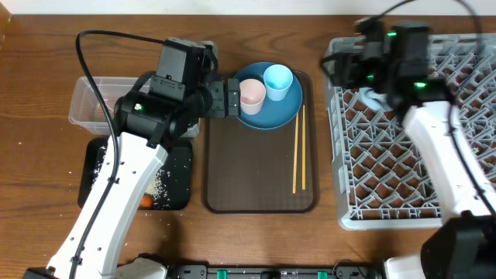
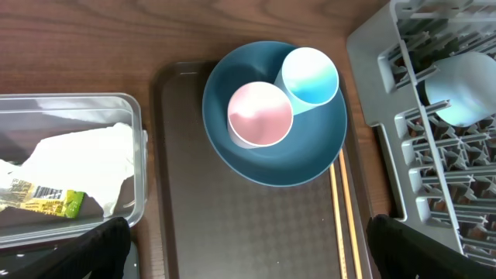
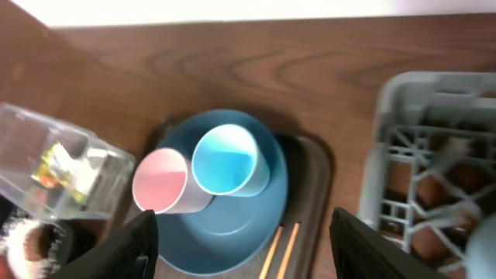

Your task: Sort waste into correct bins and load items into the dishwasher rack

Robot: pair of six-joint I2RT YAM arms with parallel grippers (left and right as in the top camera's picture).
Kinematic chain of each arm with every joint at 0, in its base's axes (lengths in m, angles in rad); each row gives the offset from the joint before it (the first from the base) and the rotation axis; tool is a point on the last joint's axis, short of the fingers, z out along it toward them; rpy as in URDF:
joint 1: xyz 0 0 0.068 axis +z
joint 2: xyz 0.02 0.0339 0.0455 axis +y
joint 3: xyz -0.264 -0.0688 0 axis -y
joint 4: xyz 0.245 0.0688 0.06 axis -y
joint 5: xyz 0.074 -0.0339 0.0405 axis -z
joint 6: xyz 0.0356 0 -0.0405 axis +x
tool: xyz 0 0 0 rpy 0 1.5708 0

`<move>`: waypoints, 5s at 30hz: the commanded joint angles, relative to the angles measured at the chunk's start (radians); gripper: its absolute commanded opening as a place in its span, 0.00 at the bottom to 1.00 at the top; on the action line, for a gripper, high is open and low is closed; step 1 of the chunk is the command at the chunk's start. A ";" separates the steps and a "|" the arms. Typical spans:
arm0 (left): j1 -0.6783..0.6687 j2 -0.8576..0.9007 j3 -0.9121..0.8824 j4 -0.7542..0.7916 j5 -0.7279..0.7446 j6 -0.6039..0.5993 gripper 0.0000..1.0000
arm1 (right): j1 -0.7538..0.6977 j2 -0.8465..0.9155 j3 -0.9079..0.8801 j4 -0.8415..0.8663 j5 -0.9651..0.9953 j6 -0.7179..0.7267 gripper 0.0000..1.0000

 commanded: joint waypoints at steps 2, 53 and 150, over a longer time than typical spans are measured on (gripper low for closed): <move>0.003 0.004 0.010 -0.003 0.006 0.006 0.98 | 0.113 0.047 0.006 0.015 0.242 -0.016 0.65; 0.003 0.004 0.010 -0.003 0.006 0.006 0.98 | 0.227 0.256 0.008 0.337 0.384 -0.084 0.56; 0.018 0.491 0.006 0.332 -0.021 -0.074 0.06 | 0.179 0.206 0.008 0.134 0.383 -0.083 0.74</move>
